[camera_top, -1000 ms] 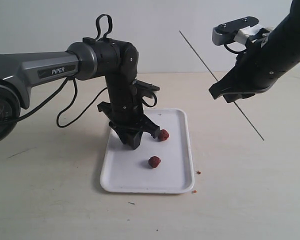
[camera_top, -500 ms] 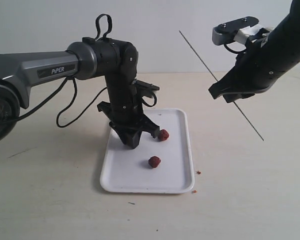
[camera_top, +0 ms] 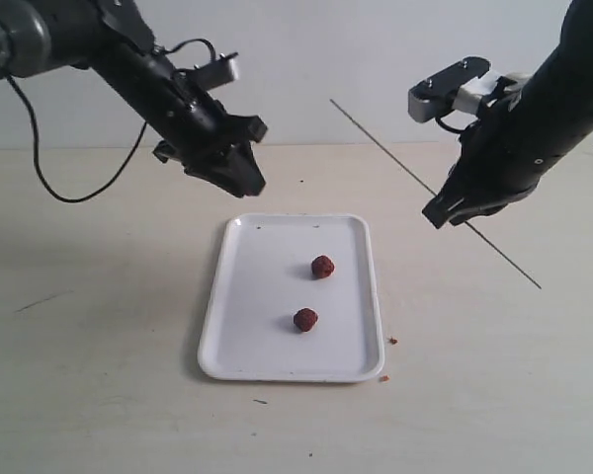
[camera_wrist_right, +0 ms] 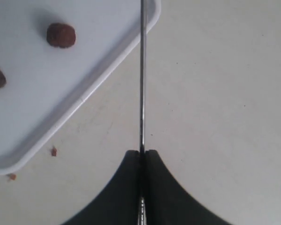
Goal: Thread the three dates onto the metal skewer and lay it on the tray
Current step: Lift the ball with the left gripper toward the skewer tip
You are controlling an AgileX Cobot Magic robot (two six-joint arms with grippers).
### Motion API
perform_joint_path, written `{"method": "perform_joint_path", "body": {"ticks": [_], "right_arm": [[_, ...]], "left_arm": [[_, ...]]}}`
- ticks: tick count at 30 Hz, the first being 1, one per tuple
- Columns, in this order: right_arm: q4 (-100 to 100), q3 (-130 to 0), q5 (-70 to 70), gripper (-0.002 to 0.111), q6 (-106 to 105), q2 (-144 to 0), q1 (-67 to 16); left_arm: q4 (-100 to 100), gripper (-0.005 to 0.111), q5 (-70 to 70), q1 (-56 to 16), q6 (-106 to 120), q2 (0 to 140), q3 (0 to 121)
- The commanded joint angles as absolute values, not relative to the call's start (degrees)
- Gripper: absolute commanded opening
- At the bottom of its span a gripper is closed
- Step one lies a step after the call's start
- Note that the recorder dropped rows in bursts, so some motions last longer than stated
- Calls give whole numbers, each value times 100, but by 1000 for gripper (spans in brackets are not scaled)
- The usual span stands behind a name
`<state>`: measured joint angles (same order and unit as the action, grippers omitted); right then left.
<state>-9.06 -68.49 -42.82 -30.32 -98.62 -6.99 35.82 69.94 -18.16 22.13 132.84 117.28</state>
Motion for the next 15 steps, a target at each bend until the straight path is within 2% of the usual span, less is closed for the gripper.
{"method": "perform_joint_path", "body": {"ticks": [1, 10, 15], "right_arm": [[-761, -6830, -4308, 0, -4161, -10086, -664], [-940, -6830, -3623, 0, -5767, -10641, -664], [-1832, -6830, -3230, 0, -6887, -10822, -652]], "left_arm": [[4438, 30, 6996, -1343, 2377, 13142, 11745], [5257, 30, 6996, -1136, 2377, 13130, 11745], [5279, 30, 6996, -1158, 2282, 13085, 11660]]}}
